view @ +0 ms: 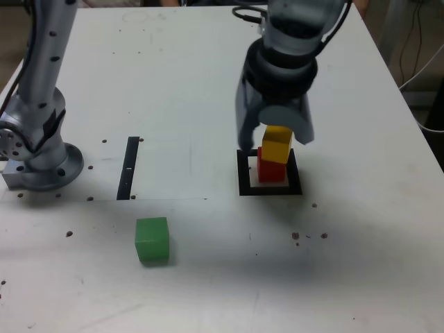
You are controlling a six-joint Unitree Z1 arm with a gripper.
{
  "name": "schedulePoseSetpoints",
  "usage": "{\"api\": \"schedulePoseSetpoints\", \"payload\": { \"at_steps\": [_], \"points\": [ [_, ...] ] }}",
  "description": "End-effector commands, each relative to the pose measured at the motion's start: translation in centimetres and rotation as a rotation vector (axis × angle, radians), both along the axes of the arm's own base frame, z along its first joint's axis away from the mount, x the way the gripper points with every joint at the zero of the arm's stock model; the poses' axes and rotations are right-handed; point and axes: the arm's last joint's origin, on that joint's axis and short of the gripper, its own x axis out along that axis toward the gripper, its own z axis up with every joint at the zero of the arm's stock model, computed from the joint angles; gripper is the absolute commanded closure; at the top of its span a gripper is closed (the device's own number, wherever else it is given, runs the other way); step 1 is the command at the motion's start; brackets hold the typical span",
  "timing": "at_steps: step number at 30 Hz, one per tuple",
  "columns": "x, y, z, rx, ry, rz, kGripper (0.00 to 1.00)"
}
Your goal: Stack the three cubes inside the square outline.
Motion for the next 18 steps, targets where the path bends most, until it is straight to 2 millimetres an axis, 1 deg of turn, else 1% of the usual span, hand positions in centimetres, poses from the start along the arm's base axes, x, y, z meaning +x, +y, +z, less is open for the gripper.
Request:
{"api": "schedulePoseSetpoints", "payload": {
  "at_steps": [1, 6, 10, 12, 14, 18],
  "points": [
    [-0.8, 0.2, 0.9, 0.000, -0.005, 0.004, 0.01],
    [-2.7, 0.3, 2.3, -0.007, -0.001, -0.011, 0.01],
    [-4.5, -0.2, 4.1, -0.027, -0.045, -0.074, 0.01],
    [-5.8, -0.4, 5.0, -0.042, -0.069, -0.105, 0.01],
    [-7.6, -0.4, 5.8, -0.066, -0.085, -0.125, 0.01],
    [-10.5, -0.3, 5.9, -0.131, -0.073, -0.123, 0.01]
  ]
}}
